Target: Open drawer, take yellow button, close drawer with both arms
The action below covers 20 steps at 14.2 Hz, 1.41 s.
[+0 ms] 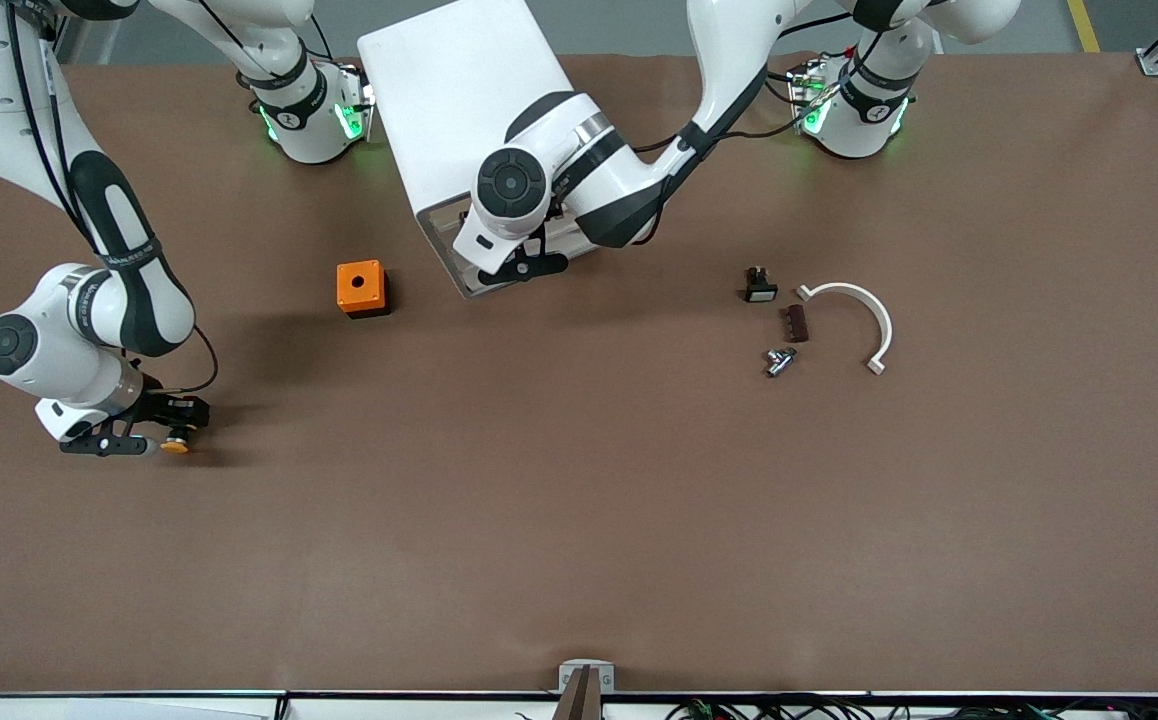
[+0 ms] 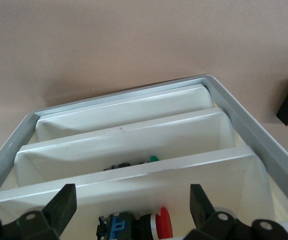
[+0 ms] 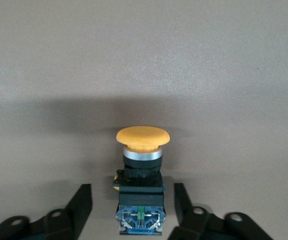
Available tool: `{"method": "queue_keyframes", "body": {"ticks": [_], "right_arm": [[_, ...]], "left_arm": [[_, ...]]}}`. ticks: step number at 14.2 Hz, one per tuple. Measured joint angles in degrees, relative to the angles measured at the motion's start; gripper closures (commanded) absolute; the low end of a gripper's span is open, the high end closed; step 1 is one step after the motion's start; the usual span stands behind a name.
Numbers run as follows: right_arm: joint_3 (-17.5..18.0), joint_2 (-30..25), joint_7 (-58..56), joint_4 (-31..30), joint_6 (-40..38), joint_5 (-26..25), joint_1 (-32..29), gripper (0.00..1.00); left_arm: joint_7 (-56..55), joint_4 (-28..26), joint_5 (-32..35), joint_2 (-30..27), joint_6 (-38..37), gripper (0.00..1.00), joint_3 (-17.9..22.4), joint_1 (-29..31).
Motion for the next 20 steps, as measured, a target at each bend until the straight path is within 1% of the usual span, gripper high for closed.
{"method": "queue_keyframes", "body": {"ticks": [3, 6, 9, 13, 15, 16, 20], "right_arm": [[0.8, -1.1, 0.0, 2.2, -5.8, 0.0, 0.1, 0.0], [2.0, -5.0, 1.5, 5.3, -16.6, 0.1, 0.1, 0.0], [3.5, -10.0, 4.5, 6.7, -25.6, 0.1, 0.4, 0.0], [4.0, -17.5, 9.1, 7.9, -36.3, 0.1, 2.3, 0.0], [4.0, -21.5, 10.6, 8.3, -40.0, 0.1, 3.4, 0.0], [4.1, -23.5, 10.9, 8.4, -41.4, 0.1, 3.8, 0.0], [4.1, -30.8, 11.3, 8.8, -46.6, 0.1, 4.8, 0.0]], "left_arm": [[0.0, 0.3, -0.1, -0.5, 0.2, 0.0, 0.1, 2.2], [0.0, 0.5, -0.1, -2.1, 0.2, 0.0, 0.3, 6.6], [0.0, 0.6, -0.1, -4.1, 0.2, 0.0, 0.4, 11.4], [0.0, 0.5, -0.1, -6.0, 0.1, 0.0, 0.5, 17.5], [0.1, 0.5, 0.4, -6.2, 0.1, 0.0, 0.5, 20.4], [0.1, 0.5, 1.8, -6.2, 0.1, 0.0, 0.5, 21.5], [0.2, 0.5, 4.2, -6.6, 0.1, 0.0, 0.5, 23.1]]}}
